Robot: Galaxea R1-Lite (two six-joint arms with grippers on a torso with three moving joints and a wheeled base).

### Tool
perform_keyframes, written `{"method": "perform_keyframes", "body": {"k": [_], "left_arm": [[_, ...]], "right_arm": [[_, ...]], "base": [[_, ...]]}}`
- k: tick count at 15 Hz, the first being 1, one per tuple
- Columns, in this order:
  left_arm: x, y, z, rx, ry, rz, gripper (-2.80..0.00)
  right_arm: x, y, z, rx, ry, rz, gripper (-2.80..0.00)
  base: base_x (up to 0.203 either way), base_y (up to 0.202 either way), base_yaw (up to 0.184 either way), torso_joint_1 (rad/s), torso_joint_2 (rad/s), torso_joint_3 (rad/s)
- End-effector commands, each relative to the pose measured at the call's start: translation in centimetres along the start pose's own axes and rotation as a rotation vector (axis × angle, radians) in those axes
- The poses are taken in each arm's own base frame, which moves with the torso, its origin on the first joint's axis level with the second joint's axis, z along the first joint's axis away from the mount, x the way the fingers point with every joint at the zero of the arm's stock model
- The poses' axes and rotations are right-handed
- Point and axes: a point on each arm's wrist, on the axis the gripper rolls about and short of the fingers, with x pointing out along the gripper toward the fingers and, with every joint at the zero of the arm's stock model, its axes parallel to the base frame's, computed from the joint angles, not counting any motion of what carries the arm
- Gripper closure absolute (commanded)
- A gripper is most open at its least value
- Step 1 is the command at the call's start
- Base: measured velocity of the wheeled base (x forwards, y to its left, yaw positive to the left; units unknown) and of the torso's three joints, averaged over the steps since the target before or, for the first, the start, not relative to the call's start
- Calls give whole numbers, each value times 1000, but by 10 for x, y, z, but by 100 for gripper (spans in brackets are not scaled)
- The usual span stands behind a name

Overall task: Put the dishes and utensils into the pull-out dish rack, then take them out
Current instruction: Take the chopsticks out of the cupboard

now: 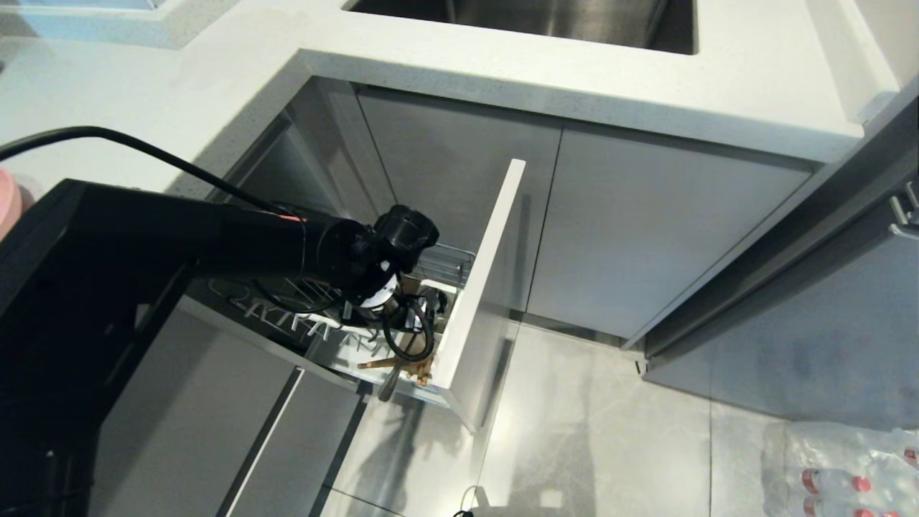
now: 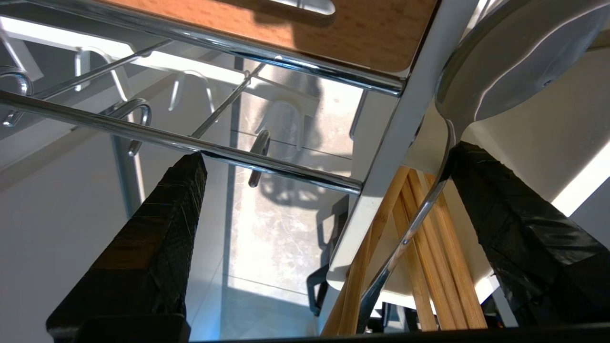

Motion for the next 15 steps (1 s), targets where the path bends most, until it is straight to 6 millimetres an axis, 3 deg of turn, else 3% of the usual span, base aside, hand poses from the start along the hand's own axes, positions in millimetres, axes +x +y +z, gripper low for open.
{"method": "perform_keyframes", "body": {"k": [1, 15], "left_arm": [[1, 0, -1, 2, 4, 11, -280], [-20, -5, 0, 3, -40, 28, -280]], "right_arm": [[0, 0, 0, 0, 1, -1, 0], [0, 0, 0, 0, -1, -1, 0]], "base": [[0, 0, 0, 0, 0, 0], [0, 0, 0, 0, 0, 0]]}}
